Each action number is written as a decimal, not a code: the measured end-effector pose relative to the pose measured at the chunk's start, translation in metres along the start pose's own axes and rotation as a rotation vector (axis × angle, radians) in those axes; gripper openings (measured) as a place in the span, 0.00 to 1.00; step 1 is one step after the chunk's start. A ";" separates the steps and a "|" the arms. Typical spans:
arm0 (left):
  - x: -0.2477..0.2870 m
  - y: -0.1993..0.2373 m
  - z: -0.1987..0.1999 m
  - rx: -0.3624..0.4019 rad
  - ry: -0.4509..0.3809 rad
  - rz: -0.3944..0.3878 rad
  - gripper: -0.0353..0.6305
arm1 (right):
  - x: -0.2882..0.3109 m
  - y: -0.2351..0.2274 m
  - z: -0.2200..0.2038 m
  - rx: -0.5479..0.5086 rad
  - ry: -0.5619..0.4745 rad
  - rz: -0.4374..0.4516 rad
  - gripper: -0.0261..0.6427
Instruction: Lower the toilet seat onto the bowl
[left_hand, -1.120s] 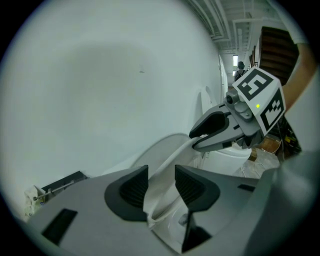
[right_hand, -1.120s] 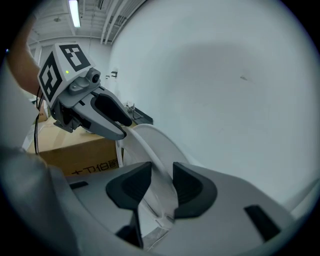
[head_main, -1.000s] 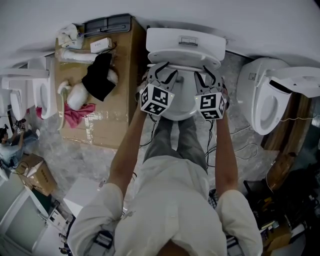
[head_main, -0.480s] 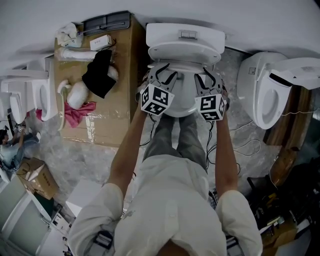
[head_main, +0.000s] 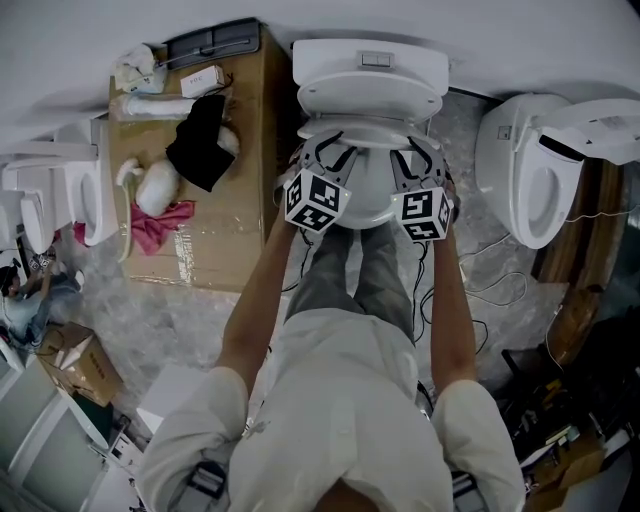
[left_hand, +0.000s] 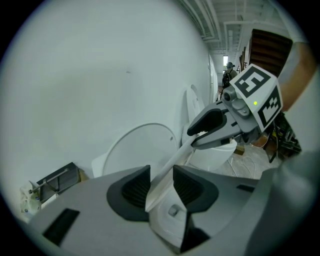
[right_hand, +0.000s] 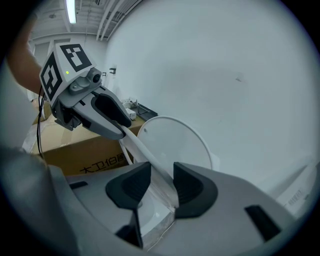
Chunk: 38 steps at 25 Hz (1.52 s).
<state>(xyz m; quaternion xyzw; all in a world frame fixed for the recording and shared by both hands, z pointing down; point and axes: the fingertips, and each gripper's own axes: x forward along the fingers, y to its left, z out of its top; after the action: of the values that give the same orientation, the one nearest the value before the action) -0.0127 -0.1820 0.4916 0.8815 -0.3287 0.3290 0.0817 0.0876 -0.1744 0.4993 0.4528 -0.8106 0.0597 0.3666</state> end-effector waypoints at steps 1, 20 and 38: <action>-0.001 -0.002 -0.002 0.001 0.001 -0.003 0.29 | -0.002 0.002 -0.002 0.001 0.004 -0.001 0.26; -0.020 -0.044 -0.035 0.017 0.013 -0.062 0.29 | -0.026 0.039 -0.036 0.010 0.057 -0.024 0.27; -0.030 -0.076 -0.066 -0.007 0.066 -0.074 0.31 | -0.041 0.070 -0.069 -0.021 0.099 0.016 0.28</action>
<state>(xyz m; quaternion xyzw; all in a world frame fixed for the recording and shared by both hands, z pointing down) -0.0161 -0.0837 0.5292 0.8813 -0.2943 0.3536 0.1077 0.0835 -0.0753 0.5395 0.4388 -0.7956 0.0765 0.4106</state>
